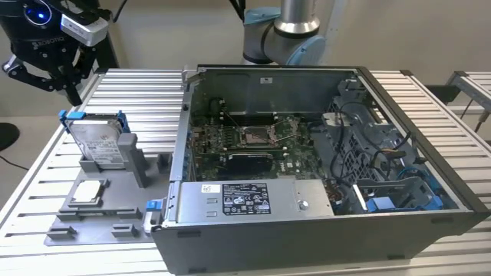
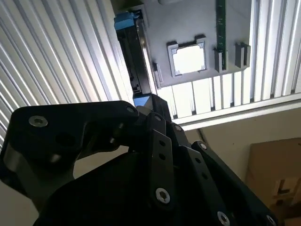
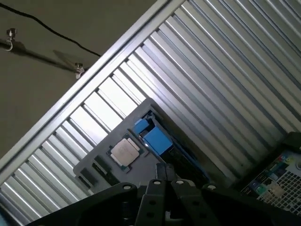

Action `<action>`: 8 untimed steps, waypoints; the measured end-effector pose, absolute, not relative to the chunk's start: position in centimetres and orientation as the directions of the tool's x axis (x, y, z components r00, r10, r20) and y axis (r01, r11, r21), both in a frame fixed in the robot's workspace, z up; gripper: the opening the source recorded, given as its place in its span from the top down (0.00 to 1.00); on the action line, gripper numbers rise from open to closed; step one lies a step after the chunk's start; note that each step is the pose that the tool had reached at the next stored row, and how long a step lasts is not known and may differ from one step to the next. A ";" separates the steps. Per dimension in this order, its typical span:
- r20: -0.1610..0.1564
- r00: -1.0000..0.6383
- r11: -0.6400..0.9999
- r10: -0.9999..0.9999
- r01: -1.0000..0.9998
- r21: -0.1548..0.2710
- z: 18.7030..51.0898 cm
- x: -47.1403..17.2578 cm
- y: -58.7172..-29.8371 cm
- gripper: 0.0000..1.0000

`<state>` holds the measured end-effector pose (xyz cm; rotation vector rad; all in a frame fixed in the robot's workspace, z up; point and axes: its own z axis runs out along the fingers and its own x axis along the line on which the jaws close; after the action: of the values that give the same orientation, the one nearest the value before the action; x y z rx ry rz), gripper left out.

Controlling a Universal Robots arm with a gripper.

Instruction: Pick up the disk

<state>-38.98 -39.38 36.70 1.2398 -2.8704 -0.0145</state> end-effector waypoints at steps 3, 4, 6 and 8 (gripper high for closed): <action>0.010 -0.645 0.645 -0.764 -0.764 0.013 36.7 -39.0 -39.4 1.00; 0.010 -0.631 0.631 -0.776 -0.776 0.013 36.7 -39.0 -39.4 1.00; 0.011 -0.601 0.601 -0.799 -0.799 0.012 36.7 -39.0 -39.4 1.00; 0.011 -0.573 0.573 -0.820 -0.820 0.012 36.7 -39.0 -39.4 1.00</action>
<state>-38.98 -39.37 36.66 1.4450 -2.7729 -0.0085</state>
